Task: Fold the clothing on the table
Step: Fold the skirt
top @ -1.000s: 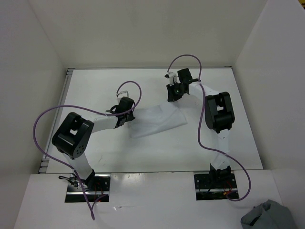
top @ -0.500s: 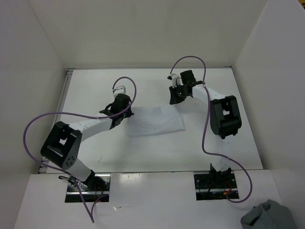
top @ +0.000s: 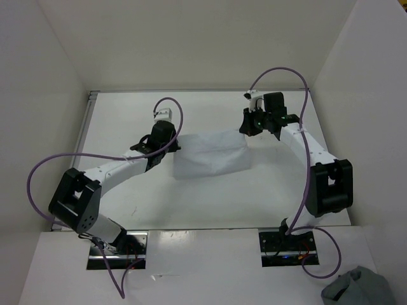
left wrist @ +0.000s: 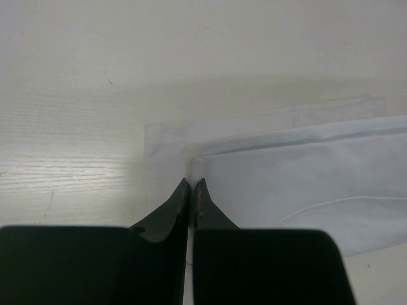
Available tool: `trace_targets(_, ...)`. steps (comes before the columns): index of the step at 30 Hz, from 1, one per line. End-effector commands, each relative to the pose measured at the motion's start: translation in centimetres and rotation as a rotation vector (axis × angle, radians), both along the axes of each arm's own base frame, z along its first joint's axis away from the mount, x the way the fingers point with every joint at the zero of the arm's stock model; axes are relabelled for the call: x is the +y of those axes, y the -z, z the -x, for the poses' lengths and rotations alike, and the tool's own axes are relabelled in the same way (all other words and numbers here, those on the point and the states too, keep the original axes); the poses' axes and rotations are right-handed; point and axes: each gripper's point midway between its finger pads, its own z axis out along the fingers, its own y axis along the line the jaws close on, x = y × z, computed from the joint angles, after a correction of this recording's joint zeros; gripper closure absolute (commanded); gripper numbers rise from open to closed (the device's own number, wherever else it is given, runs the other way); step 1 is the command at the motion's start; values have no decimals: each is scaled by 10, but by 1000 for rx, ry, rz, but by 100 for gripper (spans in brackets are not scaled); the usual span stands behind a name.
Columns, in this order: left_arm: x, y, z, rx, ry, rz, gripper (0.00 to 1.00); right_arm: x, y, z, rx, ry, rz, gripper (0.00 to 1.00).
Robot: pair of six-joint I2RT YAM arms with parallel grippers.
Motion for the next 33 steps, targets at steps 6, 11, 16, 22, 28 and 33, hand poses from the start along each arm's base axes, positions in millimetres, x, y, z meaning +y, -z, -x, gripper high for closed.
trace_targets(6, -19, 21, -31, 57, 44, -81, 98, -8, 57, -14, 142, 62, -3, 100)
trace_targets(11, -21, 53, -34, 131, 20, -100, 98, -20, 64, -33, 137, 135, 34, 100)
trace_targets(16, -12, 66, -37, 159, -6, -105, 98, -23, 82, -45, 158, 156, 60, 100)
trace_targets(22, 3, 72, -37, 163, -67, -126, 98, -26, 96, -53, 173, 164, 86, 100)
trace_targets(28, 12, 65, -35, 137, -105, -132, 99, -23, 90, -57, 140, 156, 92, 100)
trace_targets(33, 15, 49, -36, 96, -121, -121, 100, -25, 77, -62, 80, 173, 90, 100)
